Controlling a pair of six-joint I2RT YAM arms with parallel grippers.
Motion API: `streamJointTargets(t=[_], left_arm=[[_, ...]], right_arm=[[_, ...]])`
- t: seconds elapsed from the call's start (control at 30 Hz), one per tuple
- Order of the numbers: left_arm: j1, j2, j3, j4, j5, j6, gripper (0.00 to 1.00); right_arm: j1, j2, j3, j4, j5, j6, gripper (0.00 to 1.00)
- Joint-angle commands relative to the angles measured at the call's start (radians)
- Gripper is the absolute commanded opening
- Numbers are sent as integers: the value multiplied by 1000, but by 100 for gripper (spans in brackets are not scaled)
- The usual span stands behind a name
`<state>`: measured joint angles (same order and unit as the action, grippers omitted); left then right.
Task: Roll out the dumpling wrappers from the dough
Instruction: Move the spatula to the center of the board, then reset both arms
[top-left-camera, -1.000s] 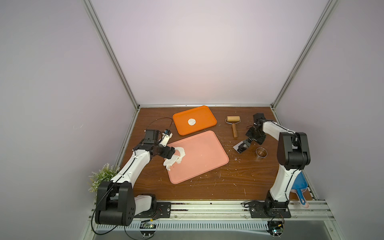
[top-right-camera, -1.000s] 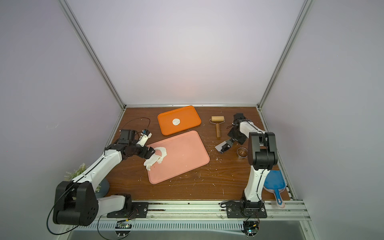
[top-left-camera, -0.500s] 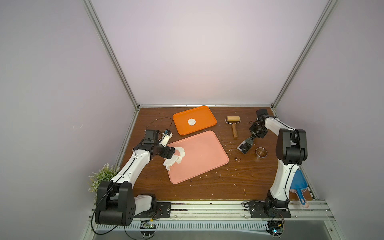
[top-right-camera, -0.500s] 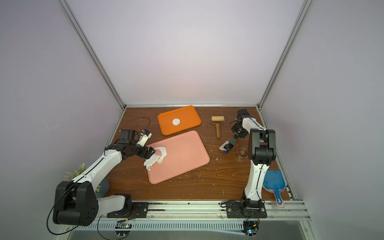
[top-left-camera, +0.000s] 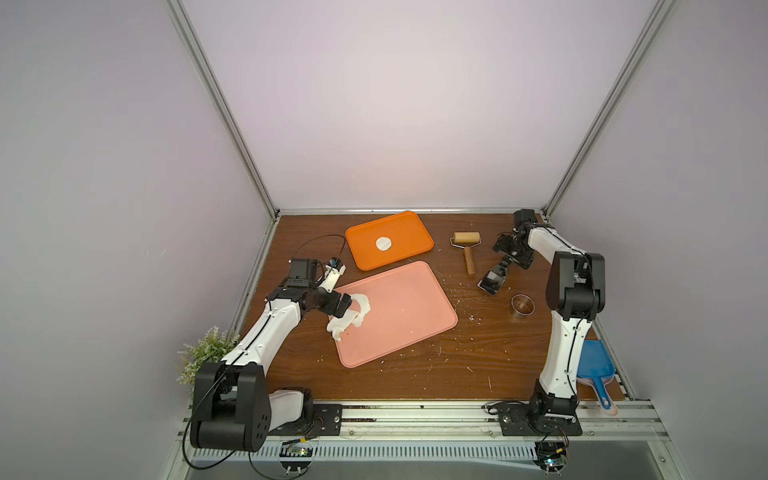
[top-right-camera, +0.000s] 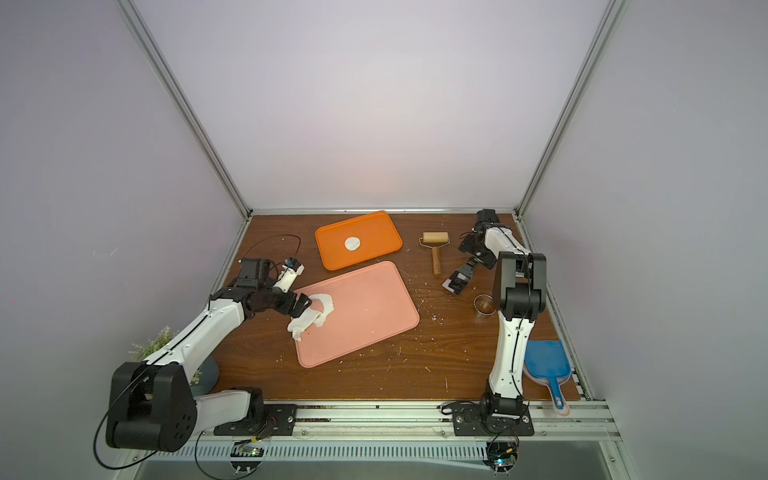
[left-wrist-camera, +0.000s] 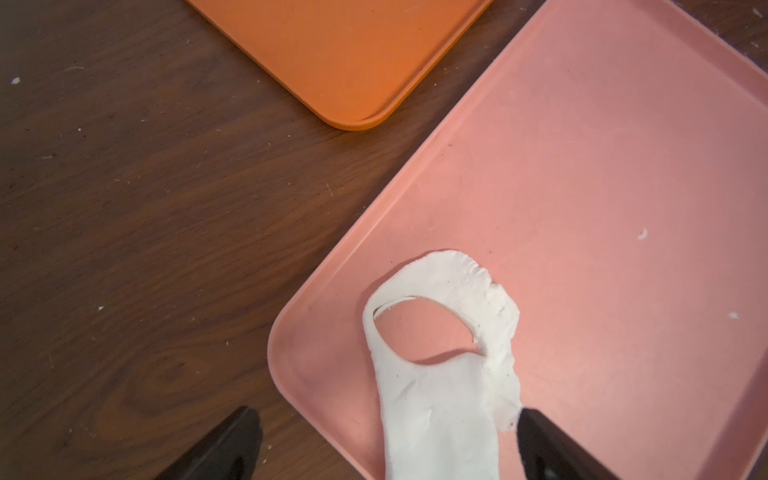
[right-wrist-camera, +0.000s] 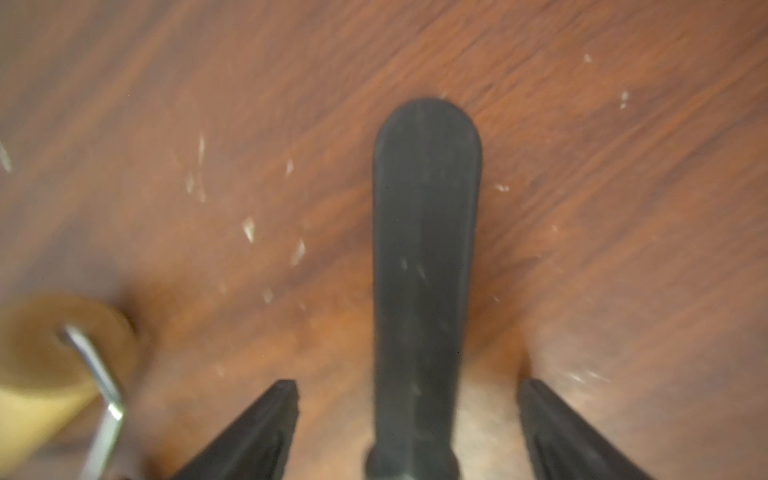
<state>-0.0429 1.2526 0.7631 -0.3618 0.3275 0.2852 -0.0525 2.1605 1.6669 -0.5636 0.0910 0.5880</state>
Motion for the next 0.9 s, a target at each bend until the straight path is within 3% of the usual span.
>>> streamJointTargets(t=[0.0,0.23,0.4,0.6,0.7,0.87], left_arm=[[10,-43,-51,138,-8,0,100],[-7,-93,-232,575,-138,-85,100],[-12,-91,-384,910,-185,-111,100],[-12,4,-428,1102,-218,-154,100],[-12,77,-486,1281,-240,-160,100],[5,161,-518,1468,-302,-242,100]], right_arm=[[13,-160,-64,4,-2,-18,99],[116,-518,-360,199,60,-81,99],[276,-763,-701,518,225,-183,99],[300,-1014,-1055,890,132,-233,99],[301,-1120,-1148,984,48,-270,99],[300,-1182,-1178,1011,41,-288,99]])
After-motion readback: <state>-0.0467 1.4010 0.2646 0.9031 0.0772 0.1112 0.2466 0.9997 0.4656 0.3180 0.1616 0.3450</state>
